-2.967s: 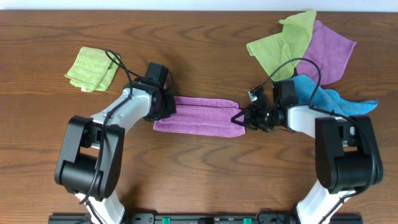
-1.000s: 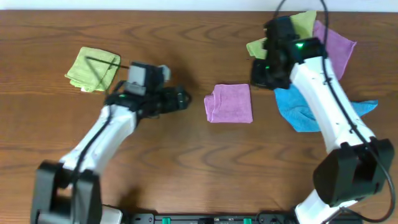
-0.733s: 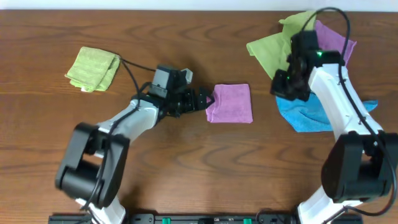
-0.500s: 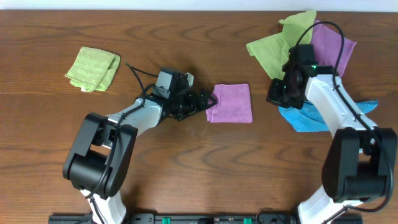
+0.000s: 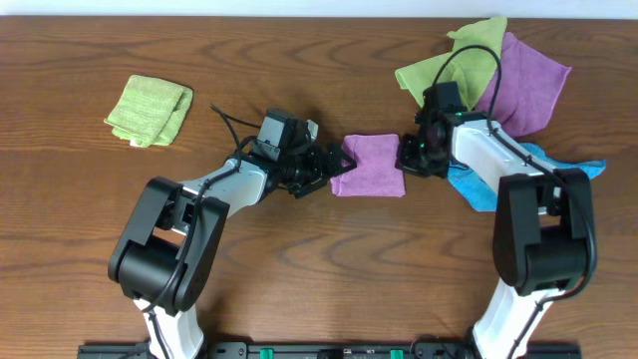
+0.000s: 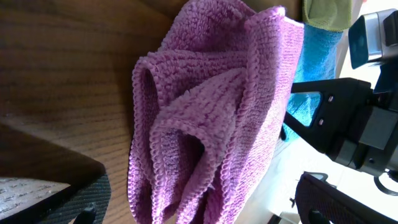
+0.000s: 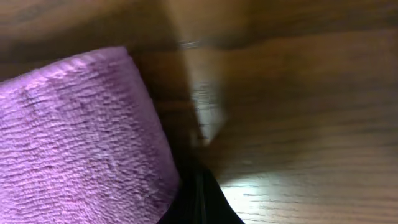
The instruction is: Fold the cloth
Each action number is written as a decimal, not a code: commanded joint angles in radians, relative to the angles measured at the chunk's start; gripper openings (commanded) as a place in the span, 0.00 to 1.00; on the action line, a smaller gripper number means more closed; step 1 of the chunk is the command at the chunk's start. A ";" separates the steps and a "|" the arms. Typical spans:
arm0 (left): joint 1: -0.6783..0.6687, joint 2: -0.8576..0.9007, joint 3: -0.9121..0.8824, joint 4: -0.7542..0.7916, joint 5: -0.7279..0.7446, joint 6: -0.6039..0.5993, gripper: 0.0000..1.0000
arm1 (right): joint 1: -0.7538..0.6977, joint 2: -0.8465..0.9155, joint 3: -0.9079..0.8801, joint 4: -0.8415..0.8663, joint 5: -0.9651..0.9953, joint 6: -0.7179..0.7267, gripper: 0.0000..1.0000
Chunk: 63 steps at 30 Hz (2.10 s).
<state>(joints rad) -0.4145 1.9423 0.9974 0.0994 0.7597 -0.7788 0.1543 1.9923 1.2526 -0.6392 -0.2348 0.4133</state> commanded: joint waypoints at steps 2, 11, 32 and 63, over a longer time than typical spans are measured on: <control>-0.006 0.049 -0.009 -0.023 -0.031 -0.015 0.97 | 0.037 0.037 -0.006 0.029 -0.058 0.036 0.02; -0.006 0.049 -0.009 -0.068 -0.071 -0.023 0.61 | 0.088 0.037 -0.006 0.049 -0.119 0.047 0.02; 0.699 -0.329 0.092 -0.049 0.071 0.012 0.06 | -0.081 -0.252 0.080 -0.230 -0.119 -0.143 0.02; 0.900 0.154 0.100 0.504 0.113 -0.328 0.06 | 0.024 -0.298 0.080 -0.306 -0.102 -0.140 0.02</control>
<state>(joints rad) 0.4946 2.0678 1.0832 0.5880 0.8829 -1.1297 0.1696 1.7130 1.3193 -0.9455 -0.3412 0.2802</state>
